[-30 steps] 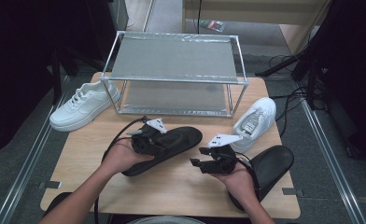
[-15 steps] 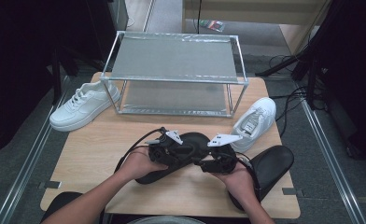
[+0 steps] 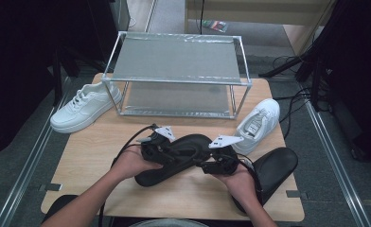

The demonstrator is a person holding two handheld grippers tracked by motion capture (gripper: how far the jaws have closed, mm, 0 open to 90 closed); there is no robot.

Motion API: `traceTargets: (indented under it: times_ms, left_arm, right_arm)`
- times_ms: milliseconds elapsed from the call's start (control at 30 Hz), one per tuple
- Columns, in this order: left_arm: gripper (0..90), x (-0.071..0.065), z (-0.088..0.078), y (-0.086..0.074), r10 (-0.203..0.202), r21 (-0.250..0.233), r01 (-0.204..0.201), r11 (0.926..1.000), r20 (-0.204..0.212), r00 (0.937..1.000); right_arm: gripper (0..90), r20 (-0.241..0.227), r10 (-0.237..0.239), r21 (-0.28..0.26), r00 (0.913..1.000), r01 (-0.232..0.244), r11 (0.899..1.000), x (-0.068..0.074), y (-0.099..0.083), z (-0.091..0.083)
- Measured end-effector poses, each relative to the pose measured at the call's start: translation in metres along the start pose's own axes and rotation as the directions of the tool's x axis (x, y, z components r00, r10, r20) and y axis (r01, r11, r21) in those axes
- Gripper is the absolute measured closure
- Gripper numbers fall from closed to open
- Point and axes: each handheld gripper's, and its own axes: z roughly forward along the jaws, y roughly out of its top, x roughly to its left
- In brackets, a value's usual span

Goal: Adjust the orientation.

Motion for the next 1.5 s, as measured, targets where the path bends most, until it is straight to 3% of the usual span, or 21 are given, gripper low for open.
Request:
traceTargets:
  times_ms: [233,367,433,533,567,633,733,800,867,1100,1500]
  left_arm:
    - [63.1,0.022,-0.02,-0.016,-0.057,-0.021,0.056,0.9982,-0.049,0.9972]
    - [71.1,0.037,-0.027,-0.028,-0.086,-0.015,0.086,0.9962,-0.069,0.9939]
    - [81.2,0.046,-0.031,-0.035,-0.114,-0.02,0.113,0.9934,-0.072,0.9908]
    - [87.9,0.054,-0.03,-0.04,-0.137,-0.01,0.136,0.9906,-0.06,0.9888]
    - [89.1,0.054,-0.03,-0.04,-0.137,-0.01,0.136,0.9906,-0.06,0.9888]
    - [89.3,0.057,-0.027,-0.042,-0.138,0.011,0.139,0.9902,-0.076,0.9875]
    - [89.2,0.063,-0.024,-0.047,-0.156,0.008,0.158,0.9875,-0.086,0.984]
    - [89.2,0.064,-0.023,-0.048,-0.163,0.013,0.165,0.9862,-0.083,0.9831]
    - [89.2,0.063,-0.018,-0.049,-0.143,0.046,0.148,0.9879,-0.096,0.985]
    - [89.7,0.062,-0.018,-0.051,-0.162,0.027,0.165,0.9859,-0.098,0.9819]
    - [89.8,0.055,-0.019,-0.055,-0.144,0.05,0.148,0.9877,-0.078,0.9865]
  right_arm:
    - [48.6,-0.007,-0.006,-0.005,1.0,0.006,1.0,0.002,0.001,0.001]
    - [51.0,-0.011,-0.009,-0.009,0.9999,0.009,1.0,0.004,0.002,0.003]
    - [57.5,-0.024,-0.01,-0.011,0.9997,0.01,1.0,0.008,0.003,0.005]
    - [69.6,-0.041,-0.009,0.003,0.9991,0.009,1.0,0.011,0.003,0.008]
    - [69.6,-0.041,-0.009,0.003,0.9991,0.009,1.0,0.011,0.003,0.008]
    - [80.6,-0.055,-0.005,0.014,0.9985,0.006,1.0,0.015,0.002,0.011]
    - [88.5,-0.071,0.006,0.036,0.9975,-0.004,0.999,0.018,0.002,0.02]
    - [88.5,-0.066,0.019,0.044,0.9976,-0.016,0.999,0.019,0.002,0.022]
    - [90.0,-0.064,0.048,0.052,0.9968,-0.045,0.998,0.018,0.003,0.026]
    - [90.0,-0.048,0.003,0.046,0.9988,-0.001,0.999,0.018,0.004,0.028]
    - [90.0,-0.039,0.011,0.043,0.9992,-0.01,0.999,0.012,0.007,0.031]
